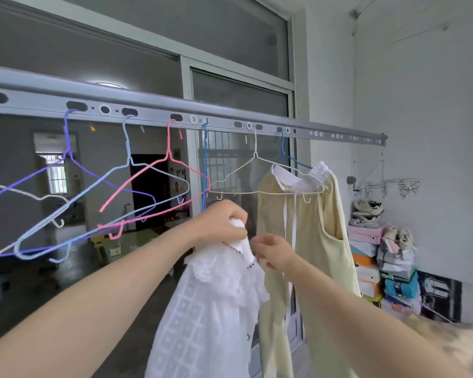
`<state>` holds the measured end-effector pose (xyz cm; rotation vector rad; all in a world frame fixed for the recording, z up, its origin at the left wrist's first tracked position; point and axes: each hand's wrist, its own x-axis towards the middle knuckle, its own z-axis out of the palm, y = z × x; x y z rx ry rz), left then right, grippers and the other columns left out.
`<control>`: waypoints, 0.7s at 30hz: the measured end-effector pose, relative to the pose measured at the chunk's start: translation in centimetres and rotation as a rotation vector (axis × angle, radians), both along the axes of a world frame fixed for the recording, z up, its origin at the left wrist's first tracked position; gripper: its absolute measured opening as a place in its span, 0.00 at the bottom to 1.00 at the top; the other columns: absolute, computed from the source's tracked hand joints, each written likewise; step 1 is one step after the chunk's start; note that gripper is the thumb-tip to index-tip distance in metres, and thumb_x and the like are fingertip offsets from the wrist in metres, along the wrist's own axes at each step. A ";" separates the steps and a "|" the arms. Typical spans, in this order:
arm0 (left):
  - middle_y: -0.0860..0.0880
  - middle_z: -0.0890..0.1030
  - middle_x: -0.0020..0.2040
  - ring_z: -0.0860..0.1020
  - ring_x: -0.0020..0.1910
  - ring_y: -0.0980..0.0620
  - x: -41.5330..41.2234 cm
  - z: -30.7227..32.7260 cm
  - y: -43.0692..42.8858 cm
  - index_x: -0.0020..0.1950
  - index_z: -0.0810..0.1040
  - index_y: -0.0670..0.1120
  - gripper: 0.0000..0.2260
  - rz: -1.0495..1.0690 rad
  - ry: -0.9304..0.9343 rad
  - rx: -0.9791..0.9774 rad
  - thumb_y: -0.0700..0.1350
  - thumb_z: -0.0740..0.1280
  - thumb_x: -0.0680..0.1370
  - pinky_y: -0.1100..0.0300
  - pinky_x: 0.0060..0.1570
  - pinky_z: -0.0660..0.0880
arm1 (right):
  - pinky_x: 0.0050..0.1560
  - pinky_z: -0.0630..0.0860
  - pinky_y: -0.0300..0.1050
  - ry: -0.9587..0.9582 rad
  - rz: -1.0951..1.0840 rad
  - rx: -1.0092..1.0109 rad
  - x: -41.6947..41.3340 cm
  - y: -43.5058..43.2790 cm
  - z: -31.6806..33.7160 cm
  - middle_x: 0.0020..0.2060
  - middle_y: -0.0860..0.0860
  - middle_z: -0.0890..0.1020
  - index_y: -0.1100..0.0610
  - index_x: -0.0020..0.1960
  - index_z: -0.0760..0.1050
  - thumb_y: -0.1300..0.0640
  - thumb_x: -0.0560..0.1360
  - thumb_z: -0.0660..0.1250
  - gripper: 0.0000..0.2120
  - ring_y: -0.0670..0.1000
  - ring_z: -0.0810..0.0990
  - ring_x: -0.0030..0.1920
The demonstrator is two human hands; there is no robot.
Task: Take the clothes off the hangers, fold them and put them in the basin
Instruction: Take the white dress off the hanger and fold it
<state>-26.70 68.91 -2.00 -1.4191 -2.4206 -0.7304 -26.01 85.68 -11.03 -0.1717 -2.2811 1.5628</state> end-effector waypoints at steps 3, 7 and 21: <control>0.49 0.62 0.27 0.62 0.28 0.57 1.6 0.1 1.5 0.27 0.64 0.44 0.13 -0.092 -0.024 -0.003 0.37 0.64 0.69 0.59 0.34 0.61 | 0.36 0.70 0.30 -0.023 0.055 0.043 1.1 1.2 0.1 0.42 0.48 0.79 0.56 0.55 0.76 0.65 0.73 0.68 0.11 0.44 0.75 0.38; 0.50 0.61 0.28 0.61 0.29 0.56 3.1 0.0 3.0 0.27 0.62 0.45 0.14 -0.199 -0.044 0.008 0.38 0.64 0.70 0.58 0.34 0.60 | 0.59 0.74 0.47 -0.082 0.150 0.227 2.9 2.7 -1.4 0.56 0.60 0.80 0.62 0.59 0.77 0.70 0.69 0.70 0.18 0.53 0.79 0.54; 0.48 0.65 0.28 0.63 0.30 0.56 9.2 0.3 2.4 0.28 0.66 0.41 0.08 -0.240 0.018 -0.021 0.37 0.63 0.66 0.60 0.34 0.62 | 0.53 0.72 0.28 -0.232 0.220 0.543 10.0 2.9 -4.0 0.57 0.48 0.80 0.53 0.63 0.74 0.56 0.69 0.70 0.23 0.46 0.78 0.58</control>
